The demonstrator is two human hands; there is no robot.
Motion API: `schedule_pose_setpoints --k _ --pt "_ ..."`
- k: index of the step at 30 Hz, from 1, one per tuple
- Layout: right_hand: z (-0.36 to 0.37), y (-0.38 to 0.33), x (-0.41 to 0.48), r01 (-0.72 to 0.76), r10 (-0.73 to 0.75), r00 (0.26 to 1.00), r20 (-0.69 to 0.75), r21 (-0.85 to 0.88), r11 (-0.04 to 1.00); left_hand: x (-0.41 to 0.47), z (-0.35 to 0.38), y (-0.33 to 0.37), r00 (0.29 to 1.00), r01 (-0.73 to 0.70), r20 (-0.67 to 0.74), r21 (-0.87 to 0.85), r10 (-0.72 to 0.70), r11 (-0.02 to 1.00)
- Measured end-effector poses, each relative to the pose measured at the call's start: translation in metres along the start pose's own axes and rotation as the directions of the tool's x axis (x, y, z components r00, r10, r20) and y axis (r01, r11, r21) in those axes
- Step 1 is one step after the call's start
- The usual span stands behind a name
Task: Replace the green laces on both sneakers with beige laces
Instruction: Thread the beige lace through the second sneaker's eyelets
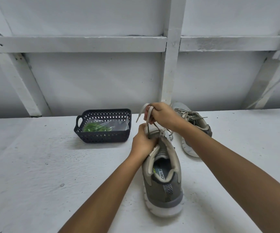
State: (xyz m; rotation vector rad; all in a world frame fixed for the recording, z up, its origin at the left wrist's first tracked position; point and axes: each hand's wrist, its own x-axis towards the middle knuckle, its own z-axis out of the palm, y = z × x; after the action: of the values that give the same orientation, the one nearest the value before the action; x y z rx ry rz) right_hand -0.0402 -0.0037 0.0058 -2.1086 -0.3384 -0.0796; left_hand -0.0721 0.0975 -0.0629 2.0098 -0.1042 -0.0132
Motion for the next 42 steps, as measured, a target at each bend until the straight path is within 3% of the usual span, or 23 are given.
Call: schedule_pose_setpoints --k 4,10,13,15,17,20,24,26,30,34,39,42 --pt "-0.005 -0.006 -0.004 0.007 -0.005 0.997 0.076 -0.024 1.000 0.001 0.005 0.004 0.998 -0.066 0.008 0.082 0.066 0.994" --pt "-0.021 -0.020 -0.021 0.021 -0.002 0.941 0.338 -0.053 0.998 0.001 0.003 0.010 0.999 -0.032 0.013 -0.008 0.032 0.999" --pt "-0.038 -0.021 -0.021 -0.091 0.087 0.889 0.450 -0.013 0.996 -0.003 0.001 0.009 1.000 -0.021 -0.016 -0.072 0.020 0.997" --pt "-0.049 -0.014 -0.014 -0.189 0.204 0.890 0.407 -0.078 0.979 -0.006 0.003 0.006 1.000 0.013 0.007 -0.251 -0.011 0.968" --pt "-0.051 -0.001 -0.004 -0.264 0.335 0.903 0.268 -0.268 0.927 -0.002 0.007 -0.002 1.000 0.020 -0.003 -0.367 -0.023 0.930" --pt "-0.037 0.022 0.010 -0.372 0.495 0.861 0.113 -0.522 0.767 0.002 0.011 -0.009 0.999 0.025 -0.017 -0.380 -0.034 0.925" --pt "-0.015 0.041 0.019 -0.441 0.647 0.755 0.104 -0.650 0.619 0.004 0.010 -0.013 0.999 0.032 0.007 -0.407 -0.032 0.913" --pt "-0.011 0.048 0.022 -0.481 0.633 0.770 0.077 -0.582 0.656 0.005 0.010 -0.015 1.000 0.022 0.010 -0.355 -0.020 0.935" --pt "-0.011 0.048 0.020 -0.607 0.696 0.716 0.056 -0.444 0.659 0.006 0.010 -0.018 1.000 0.008 -0.024 -0.311 -0.017 0.950" --pt "-0.013 0.041 0.028 -0.569 0.604 0.793 -0.072 -0.441 0.694 0.007 0.011 -0.019 1.000 0.014 -0.020 -0.287 -0.021 0.958" --pt "-0.024 0.015 0.042 -0.430 0.439 0.893 -0.101 -0.482 0.764 0.003 0.009 -0.017 1.000 0.020 -0.017 -0.252 -0.024 0.967" --pt "-0.037 -0.008 0.050 -0.373 0.339 0.927 -0.160 -0.289 0.882 0.001 0.008 -0.014 1.000 0.017 -0.013 -0.238 -0.021 0.971"
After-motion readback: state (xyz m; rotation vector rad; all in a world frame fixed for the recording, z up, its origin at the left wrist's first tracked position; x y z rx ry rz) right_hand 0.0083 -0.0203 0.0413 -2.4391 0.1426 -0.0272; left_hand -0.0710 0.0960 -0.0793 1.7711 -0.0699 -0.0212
